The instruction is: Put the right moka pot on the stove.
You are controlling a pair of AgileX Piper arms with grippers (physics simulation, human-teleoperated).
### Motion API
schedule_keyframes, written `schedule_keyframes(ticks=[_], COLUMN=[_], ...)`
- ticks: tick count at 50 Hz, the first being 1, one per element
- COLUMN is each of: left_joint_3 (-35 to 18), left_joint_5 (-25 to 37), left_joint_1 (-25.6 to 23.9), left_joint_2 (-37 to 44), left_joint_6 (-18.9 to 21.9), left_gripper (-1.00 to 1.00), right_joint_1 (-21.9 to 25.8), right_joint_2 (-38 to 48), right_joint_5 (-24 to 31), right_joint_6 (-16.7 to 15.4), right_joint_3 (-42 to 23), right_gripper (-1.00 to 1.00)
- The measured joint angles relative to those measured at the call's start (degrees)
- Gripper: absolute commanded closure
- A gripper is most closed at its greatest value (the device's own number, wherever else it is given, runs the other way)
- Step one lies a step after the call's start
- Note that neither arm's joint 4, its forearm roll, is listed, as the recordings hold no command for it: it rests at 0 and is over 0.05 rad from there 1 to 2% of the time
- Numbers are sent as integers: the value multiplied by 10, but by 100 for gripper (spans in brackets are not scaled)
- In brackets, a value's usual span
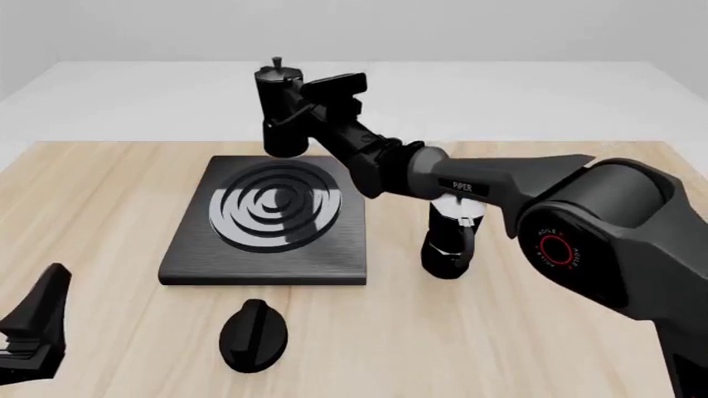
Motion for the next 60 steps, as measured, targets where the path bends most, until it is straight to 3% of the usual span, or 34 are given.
schedule_keyframes(ticks=[22, 60], left_joint_3=[-2, -2], left_joint_5=[10, 12], left_joint_1=[-21, -24], left_joint_2=[-8, -9], left_joint_6=[0, 0], left_gripper=[-100, -100], right_joint_1=[5, 38], right_joint_2=[-3, -32], right_joint_5=[-30, -80], right_joint_6=[20, 16], right_joint_3=[35, 137], right_gripper=[100, 100])
